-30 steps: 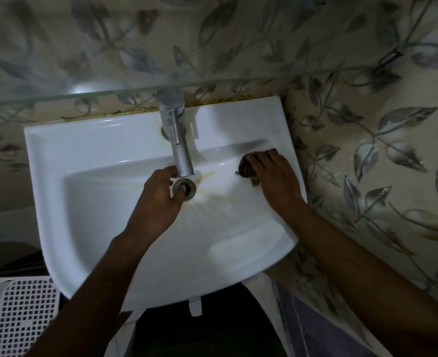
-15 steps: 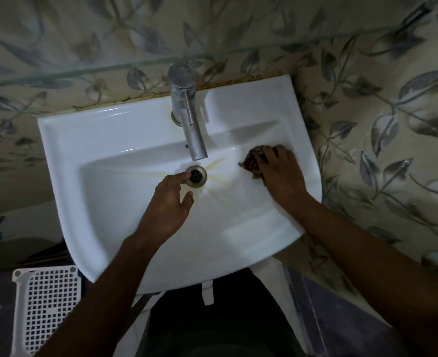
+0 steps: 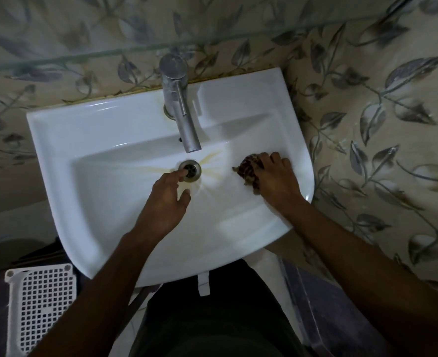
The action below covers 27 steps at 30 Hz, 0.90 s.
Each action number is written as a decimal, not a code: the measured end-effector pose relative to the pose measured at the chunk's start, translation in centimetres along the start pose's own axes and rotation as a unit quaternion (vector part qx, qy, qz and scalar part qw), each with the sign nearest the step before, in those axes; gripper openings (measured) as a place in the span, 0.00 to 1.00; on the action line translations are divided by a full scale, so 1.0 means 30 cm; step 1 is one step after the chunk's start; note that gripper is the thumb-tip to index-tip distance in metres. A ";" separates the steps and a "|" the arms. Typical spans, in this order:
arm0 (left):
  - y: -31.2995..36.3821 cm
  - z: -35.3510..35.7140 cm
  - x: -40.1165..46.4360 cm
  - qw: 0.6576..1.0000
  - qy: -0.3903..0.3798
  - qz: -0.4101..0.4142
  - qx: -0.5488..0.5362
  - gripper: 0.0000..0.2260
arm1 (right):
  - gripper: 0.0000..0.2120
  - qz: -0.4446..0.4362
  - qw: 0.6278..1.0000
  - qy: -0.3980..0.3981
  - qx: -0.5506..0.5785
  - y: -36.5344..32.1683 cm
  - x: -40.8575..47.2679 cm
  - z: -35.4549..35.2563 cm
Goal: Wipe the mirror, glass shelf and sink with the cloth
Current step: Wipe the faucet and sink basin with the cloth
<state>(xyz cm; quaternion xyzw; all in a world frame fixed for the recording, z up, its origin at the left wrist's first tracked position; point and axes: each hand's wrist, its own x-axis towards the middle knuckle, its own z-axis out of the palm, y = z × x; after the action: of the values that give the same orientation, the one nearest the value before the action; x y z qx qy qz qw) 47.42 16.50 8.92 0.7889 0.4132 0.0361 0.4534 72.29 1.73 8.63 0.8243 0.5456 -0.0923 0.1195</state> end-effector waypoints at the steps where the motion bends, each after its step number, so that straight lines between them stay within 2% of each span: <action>1: -0.004 0.003 -0.005 1.000 -0.001 0.000 0.003 0.19 | 0.28 0.007 1.000 0.002 0.014 -0.009 -0.008 0.009; 4: -0.016 0.003 -0.019 1.000 -0.004 -0.004 0.003 0.18 | 0.24 0.007 0.997 -0.018 0.075 -0.062 -0.073 0.039; 7: -0.031 -0.013 -0.025 1.000 -0.006 -0.014 0.005 0.18 | 0.23 0.008 0.985 -0.092 0.143 -0.114 -0.149 -0.003; 10: -0.047 -0.040 -0.029 1.000 -0.006 -0.010 0.010 0.19 | 0.25 -0.001 0.984 -0.086 0.157 -0.067 -0.151 -0.049; 15: -0.078 -0.080 -0.064 1.000 0.007 -0.004 0.023 0.20 | 0.24 0.027 0.993 -0.065 0.100 -0.035 -0.109 -0.012; 19: -0.080 -0.082 -0.096 1.000 -0.002 0.003 0.026 0.20 | 0.21 0.079 0.975 -0.078 0.194 -0.191 -0.190 -0.003; 22: -0.057 -0.083 -0.099 0.999 -0.020 0.016 0.030 0.19 | 0.20 0.081 0.952 -0.127 0.266 -0.291 -0.211 -0.006; 24: -0.150 -0.175 -0.188 0.998 0.038 -0.025 0.031 0.20 | 0.18 0.005 0.944 -0.164 0.284 -0.450 -0.163 -0.031; 27: -0.151 -0.173 -0.196 0.999 0.023 -0.012 0.029 0.20 | 0.13 0.055 0.950 -0.139 0.275 -0.361 -0.153 -0.084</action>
<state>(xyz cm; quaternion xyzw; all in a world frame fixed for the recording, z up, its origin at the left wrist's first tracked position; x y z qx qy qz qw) 38.51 17.15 10.46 0.7958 0.4339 0.0368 0.4207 60.58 2.52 11.30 0.8329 0.4313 -0.3453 -0.0324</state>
